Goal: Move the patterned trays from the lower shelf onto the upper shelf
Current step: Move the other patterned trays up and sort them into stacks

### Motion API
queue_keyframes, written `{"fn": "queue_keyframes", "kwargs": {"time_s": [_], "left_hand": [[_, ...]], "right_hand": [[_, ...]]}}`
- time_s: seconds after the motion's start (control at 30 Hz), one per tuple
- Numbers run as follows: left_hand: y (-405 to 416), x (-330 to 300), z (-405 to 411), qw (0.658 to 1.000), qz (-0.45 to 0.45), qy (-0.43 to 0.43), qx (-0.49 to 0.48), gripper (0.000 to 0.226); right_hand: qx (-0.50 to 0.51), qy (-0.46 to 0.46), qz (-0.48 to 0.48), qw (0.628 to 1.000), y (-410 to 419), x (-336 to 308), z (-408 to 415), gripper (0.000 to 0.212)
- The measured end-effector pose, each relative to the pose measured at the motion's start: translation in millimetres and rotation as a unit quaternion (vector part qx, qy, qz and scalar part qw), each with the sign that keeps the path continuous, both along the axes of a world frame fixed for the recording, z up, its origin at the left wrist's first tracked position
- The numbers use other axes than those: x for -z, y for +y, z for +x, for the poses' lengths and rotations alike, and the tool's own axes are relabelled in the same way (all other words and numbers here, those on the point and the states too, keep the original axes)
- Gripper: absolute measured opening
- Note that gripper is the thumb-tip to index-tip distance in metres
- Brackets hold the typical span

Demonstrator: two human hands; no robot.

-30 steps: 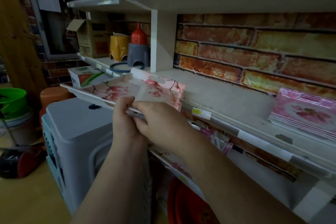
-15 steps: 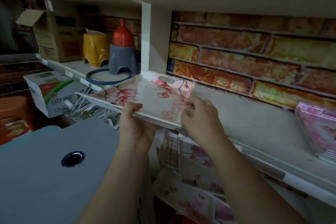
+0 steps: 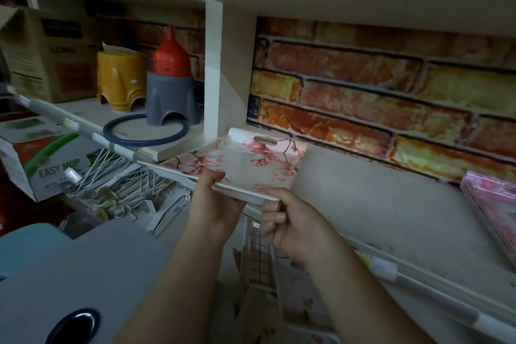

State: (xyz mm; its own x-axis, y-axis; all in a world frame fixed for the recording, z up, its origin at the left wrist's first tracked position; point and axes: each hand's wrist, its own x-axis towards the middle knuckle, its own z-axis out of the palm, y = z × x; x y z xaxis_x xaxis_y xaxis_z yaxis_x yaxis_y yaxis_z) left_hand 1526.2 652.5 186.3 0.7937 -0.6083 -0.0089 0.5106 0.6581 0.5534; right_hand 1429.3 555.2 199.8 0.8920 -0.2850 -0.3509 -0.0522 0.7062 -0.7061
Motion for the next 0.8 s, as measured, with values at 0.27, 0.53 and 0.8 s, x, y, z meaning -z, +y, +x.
{"fn": "queue_keyframes", "kwargs": {"time_s": [0.27, 0.53, 0.8], "left_hand": [[-12, 6, 21, 0.944, 0.263, -0.014, -0.199, 0.047], [-10, -2, 45, 0.902, 0.406, -0.111, -0.095, 0.031], [1, -14, 66, 0.92, 0.377, -0.109, 0.006, 0.017]], "right_hand": [[0.136, 0.056, -0.079, 0.986, -1, 28, 39, 0.016], [0.155, 0.031, -0.118, 0.98, -7, 37, 57, 0.039], [0.141, -0.028, -0.049, 0.988, -11, 34, 72, 0.045]]}}
